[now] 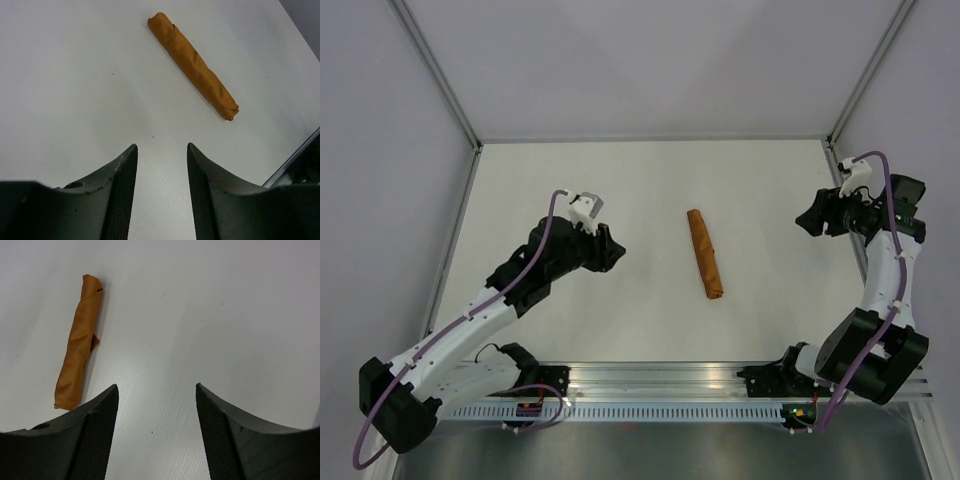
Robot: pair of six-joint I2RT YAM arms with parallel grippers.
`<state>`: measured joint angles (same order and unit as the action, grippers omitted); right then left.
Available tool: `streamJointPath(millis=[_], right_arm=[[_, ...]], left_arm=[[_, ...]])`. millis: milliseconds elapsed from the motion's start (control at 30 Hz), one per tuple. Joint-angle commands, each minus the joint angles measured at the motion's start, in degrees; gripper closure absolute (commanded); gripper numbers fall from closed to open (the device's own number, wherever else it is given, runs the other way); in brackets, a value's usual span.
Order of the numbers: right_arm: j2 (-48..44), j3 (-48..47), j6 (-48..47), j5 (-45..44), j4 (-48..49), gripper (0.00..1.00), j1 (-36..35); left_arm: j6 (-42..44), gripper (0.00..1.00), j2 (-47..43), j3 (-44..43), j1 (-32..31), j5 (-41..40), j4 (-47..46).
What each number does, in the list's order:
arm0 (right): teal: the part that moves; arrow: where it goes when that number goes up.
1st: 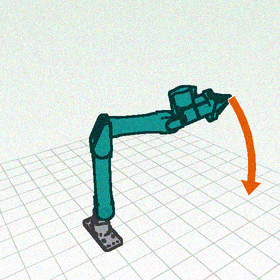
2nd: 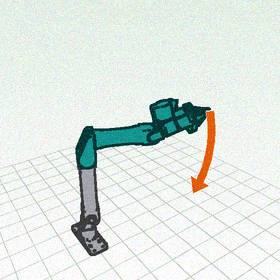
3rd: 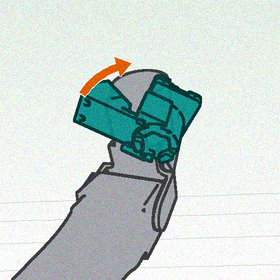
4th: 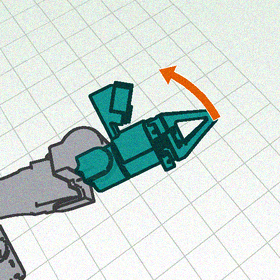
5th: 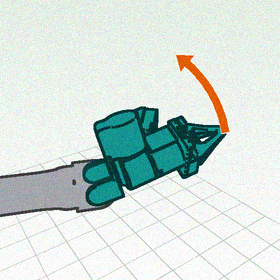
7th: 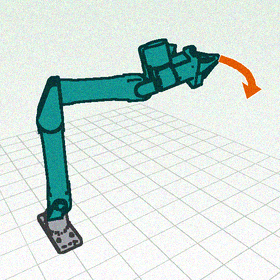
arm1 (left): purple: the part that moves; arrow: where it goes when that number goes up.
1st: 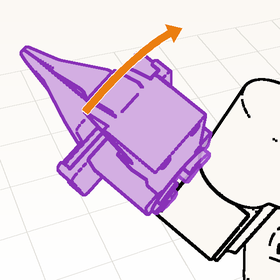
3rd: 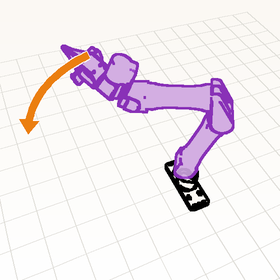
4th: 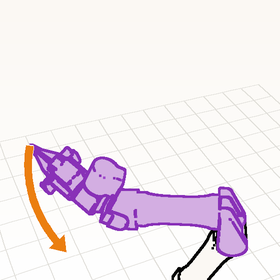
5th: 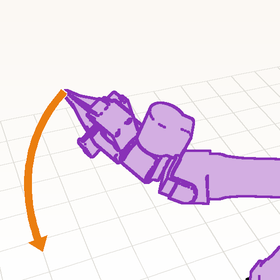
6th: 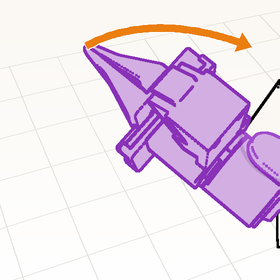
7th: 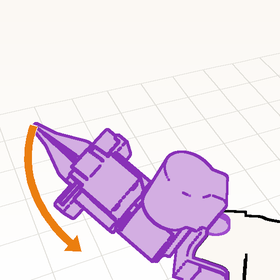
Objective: Fold the napkin, place the utensils inside, and roll it up
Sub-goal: Reset both arms
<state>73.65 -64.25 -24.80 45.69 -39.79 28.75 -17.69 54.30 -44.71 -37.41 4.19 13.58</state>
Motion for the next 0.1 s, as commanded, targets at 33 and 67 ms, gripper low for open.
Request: streamJointPath(millis=[33,67], right_arm=[[-2.2,1.0,2.2,-0.6,3.4,0.30,0.5],[-2.3,1.0,2.4,-0.7,3.6,0.27,0.5]], left_arm=[[1.7,0.50,-1.4,0.5,0.0,-1.6,0.7],[1.8,0.50,-1.6,0.5,-0.1,-1.6,0.8]])
